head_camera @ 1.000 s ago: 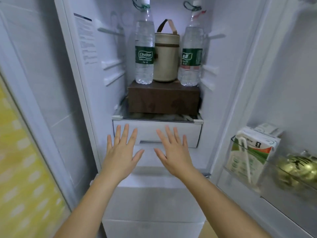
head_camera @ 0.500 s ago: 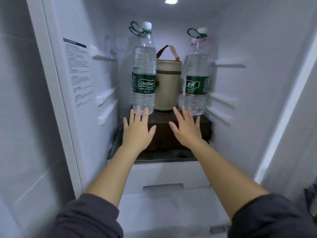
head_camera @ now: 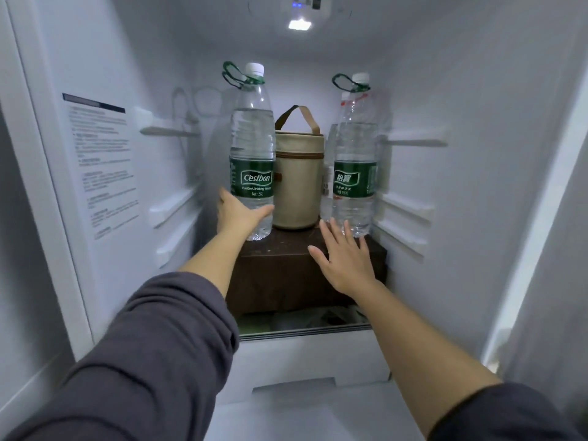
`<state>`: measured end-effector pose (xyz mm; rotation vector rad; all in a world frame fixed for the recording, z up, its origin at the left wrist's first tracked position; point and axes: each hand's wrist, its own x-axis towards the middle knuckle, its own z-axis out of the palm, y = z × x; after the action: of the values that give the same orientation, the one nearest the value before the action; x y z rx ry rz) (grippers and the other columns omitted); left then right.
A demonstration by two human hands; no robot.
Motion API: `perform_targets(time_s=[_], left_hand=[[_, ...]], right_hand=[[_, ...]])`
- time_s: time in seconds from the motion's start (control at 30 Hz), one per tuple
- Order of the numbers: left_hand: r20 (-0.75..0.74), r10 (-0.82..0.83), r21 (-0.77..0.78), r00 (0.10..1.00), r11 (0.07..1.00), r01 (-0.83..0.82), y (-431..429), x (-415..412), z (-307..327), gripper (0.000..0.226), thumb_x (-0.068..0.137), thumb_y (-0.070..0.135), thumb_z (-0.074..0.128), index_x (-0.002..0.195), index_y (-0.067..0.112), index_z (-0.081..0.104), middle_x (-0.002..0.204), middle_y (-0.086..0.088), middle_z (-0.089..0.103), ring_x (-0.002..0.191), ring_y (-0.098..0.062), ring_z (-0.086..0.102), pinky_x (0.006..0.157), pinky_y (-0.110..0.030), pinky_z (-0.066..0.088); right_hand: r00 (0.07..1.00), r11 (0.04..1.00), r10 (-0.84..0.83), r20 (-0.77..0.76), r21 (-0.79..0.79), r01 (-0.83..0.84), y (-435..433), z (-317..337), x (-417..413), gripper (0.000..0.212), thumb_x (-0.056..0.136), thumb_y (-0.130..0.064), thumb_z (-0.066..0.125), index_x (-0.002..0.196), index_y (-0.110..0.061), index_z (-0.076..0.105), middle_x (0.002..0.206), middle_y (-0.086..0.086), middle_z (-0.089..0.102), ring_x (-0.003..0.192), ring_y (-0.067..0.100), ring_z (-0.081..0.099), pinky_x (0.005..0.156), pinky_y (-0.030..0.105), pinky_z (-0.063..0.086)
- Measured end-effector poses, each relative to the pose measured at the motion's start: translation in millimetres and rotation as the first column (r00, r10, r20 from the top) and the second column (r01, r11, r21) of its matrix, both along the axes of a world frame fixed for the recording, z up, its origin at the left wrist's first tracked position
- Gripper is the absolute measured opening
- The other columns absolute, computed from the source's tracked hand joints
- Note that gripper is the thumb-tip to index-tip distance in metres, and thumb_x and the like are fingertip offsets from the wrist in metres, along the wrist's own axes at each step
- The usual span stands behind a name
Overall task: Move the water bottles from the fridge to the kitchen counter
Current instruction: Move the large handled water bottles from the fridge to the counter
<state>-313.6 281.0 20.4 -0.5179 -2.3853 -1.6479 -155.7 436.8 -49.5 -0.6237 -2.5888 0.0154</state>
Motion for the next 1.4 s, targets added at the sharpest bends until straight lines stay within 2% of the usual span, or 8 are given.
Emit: perform_targets(time_s=[0.17, 0.37, 0.83, 0.93, 1.03, 1.13, 1.3, 1.4], left_hand=[[-0.022, 0.045, 0.073, 0.999, 0.996, -0.044, 16.8, -2.4, 0.4, 0.099, 0.062, 0.041, 0.087, 0.138, 0.011, 0.031, 0.136, -0.012, 0.049, 0.125, -0.033, 0.049, 0.098, -0.045, 0.044], [-0.07, 0.089, 0.059, 0.994, 0.995, -0.085, 10.0, 15.8, 0.5, 0.082, 0.063, 0.042, 0.084, 0.124, 0.013, 0.037, 0.122, -0.01, 0.055, 0.111, -0.032, 0.057, 0.078, -0.038, 0.047], [-0.136, -0.044, 0.041, 0.99, 0.998, 0.05, -24.6, 51.1, -8.9, 0.075, 0.062, 0.05, 0.079, 0.117, 0.022, 0.036, 0.116, 0.0, 0.055, 0.103, -0.02, 0.058, 0.077, -0.033, 0.049], [-0.132, -0.049, 0.041, 0.99, 0.998, 0.055, -25.3, 53.2, -9.7, 0.075, 0.064, 0.049, 0.078, 0.119, 0.021, 0.036, 0.118, -0.002, 0.053, 0.103, -0.022, 0.057, 0.079, -0.036, 0.051], [-0.13, -0.058, 0.028, 0.99, 0.998, 0.062, -26.2, 51.7, -9.8, 0.075, 0.062, 0.05, 0.078, 0.117, 0.022, 0.035, 0.116, -0.001, 0.051, 0.1, -0.022, 0.057, 0.077, -0.037, 0.052], [-0.133, -0.056, 0.013, 0.99, 0.998, 0.058, -26.1, 50.1, -10.7, 0.077, 0.063, 0.053, 0.079, 0.118, 0.023, 0.034, 0.116, 0.0, 0.051, 0.096, -0.02, 0.055, 0.076, -0.037, 0.052], [-0.155, -0.033, 0.009, 0.987, 0.999, 0.035, -24.7, 47.8, -13.0, 0.08, 0.064, 0.056, 0.078, 0.122, 0.023, 0.034, 0.117, 0.002, 0.051, 0.091, -0.016, 0.05, 0.07, -0.033, 0.044], [-0.156, -0.045, 0.034, 0.987, 0.998, 0.051, -24.0, 46.1, -14.7, 0.078, 0.062, 0.053, 0.079, 0.118, 0.021, 0.035, 0.116, 0.001, 0.051, 0.092, -0.017, 0.053, 0.073, -0.035, 0.05]], right_hand=[[1.0, 1.0, 0.003, -0.025, 0.0, -0.003, 2.8, -1.6, -1.3, 0.07, 0.097, -0.066, 0.015, 0.156, -0.033, -0.001, 0.165, -0.006, -0.004, 0.151, 0.02, -0.011, 0.12, 0.05, 0.0], [0.999, 1.0, 0.01, -0.034, -0.005, -0.01, 2.0, -1.6, -1.6, 0.07, 0.096, -0.067, 0.015, 0.156, -0.033, 0.002, 0.165, -0.005, -0.001, 0.152, 0.02, -0.009, 0.12, 0.05, 0.002], [0.996, 0.997, 0.013, 0.088, -0.074, -0.006, -1.4, 8.6, 2.6, 0.069, 0.097, -0.066, 0.016, 0.156, -0.034, 0.0, 0.165, -0.005, -0.001, 0.151, 0.021, -0.01, 0.12, 0.051, 0.0], [0.999, 0.982, 0.02, 0.034, -0.186, -0.014, -5.8, 15.2, 5.4, 0.068, 0.099, -0.063, 0.023, 0.157, -0.032, 0.004, 0.165, -0.004, 0.007, 0.152, 0.021, -0.004, 0.12, 0.05, 0.002], [0.951, 0.847, 0.043, -0.307, -0.494, -0.198, -16.5, 39.1, 3.5, 0.068, 0.1, -0.055, 0.039, 0.156, -0.026, 0.015, 0.163, 0.003, 0.02, 0.151, 0.023, 0.014, 0.12, 0.045, 0.017], [0.817, 0.67, 0.041, -0.576, -0.59, -0.45, -34.7, 94.5, -10.0, 0.067, 0.099, -0.048, 0.049, 0.154, -0.021, 0.023, 0.157, 0.007, 0.033, 0.142, 0.022, 0.034, 0.104, 0.032, 0.031], [0.758, 0.532, 0.092, -0.646, -0.611, -0.586, -68.8, 192.1, -44.4, 0.093, 0.087, -0.061, 0.059, 0.156, -0.023, 0.011, 0.159, 0.009, 0.025, 0.142, 0.031, 0.032, 0.108, 0.053, 0.035], [0.783, 0.518, 0.133, -0.608, -0.631, -0.578, -85.1, 224.3, -65.2, 0.108, 0.08, -0.06, 0.068, 0.157, -0.02, 0.003, 0.16, 0.013, 0.022, 0.141, 0.037, 0.032, 0.105, 0.055, 0.037]])
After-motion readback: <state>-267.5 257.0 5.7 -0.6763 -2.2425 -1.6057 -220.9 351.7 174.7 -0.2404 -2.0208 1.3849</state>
